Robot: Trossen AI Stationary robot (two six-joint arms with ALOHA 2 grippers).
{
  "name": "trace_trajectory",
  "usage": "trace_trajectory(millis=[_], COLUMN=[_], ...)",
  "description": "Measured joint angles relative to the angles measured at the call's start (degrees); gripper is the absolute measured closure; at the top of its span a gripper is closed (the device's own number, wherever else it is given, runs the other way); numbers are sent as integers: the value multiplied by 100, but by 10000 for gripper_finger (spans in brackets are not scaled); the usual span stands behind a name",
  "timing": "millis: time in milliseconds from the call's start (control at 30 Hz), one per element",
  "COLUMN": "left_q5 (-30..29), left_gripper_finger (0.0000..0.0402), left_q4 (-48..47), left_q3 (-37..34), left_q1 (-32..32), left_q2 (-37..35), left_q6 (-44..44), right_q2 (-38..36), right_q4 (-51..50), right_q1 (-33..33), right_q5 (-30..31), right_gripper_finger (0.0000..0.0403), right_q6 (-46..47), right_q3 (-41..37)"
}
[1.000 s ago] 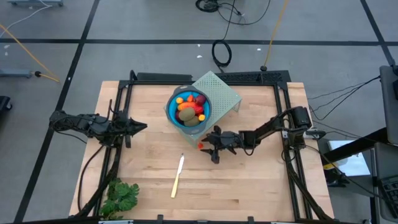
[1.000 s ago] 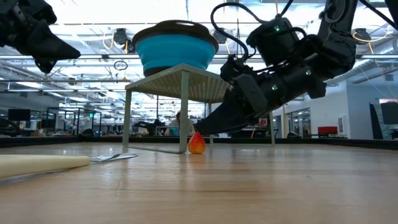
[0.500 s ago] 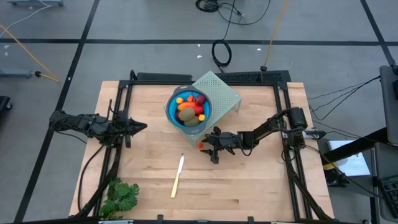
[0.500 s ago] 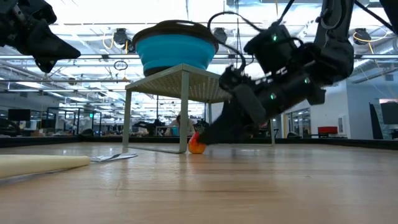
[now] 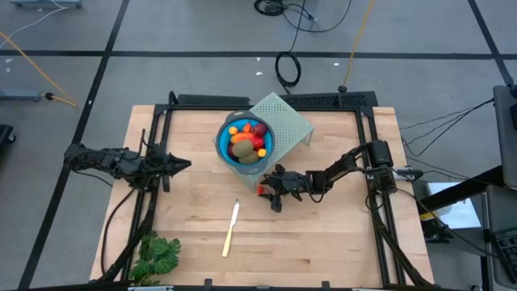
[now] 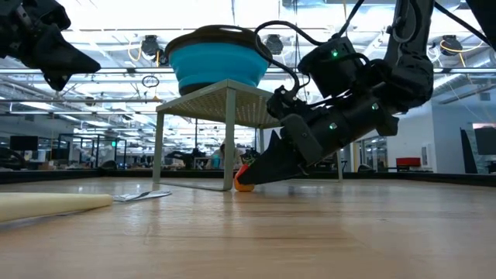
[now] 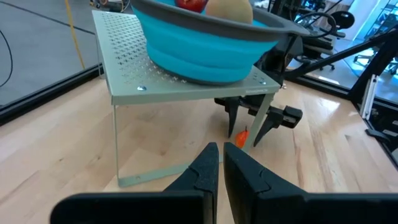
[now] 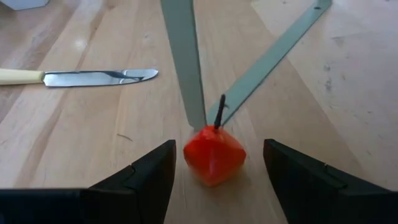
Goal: Pick & Place Fruit
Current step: Put the peach into the blue strainer bowl
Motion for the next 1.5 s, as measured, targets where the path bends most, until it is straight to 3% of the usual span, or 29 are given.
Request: trace_trajectory(millis=[233, 900, 1400, 1500], left_q5=[-1, -2, -2, -2], left_gripper_finger=[378, 378, 378, 378], left_q4=[-2, -4, -2, -3], left_q3=[0, 0, 0, 0], left_q1=[0, 0, 0, 0], left_q2=[0, 0, 0, 0], left_q6=[41, 36, 23, 23], right_q2=[0, 0, -78, -318], right_q4=[0, -46, -220, -695], right_q1=[4, 4, 13, 13], right_q5=[-1, -1, -3, -22], right_gripper_finger=[171, 275, 279, 279], right_q6=[-4, -48, -48, -46], right_q3=[0, 0, -2, -4])
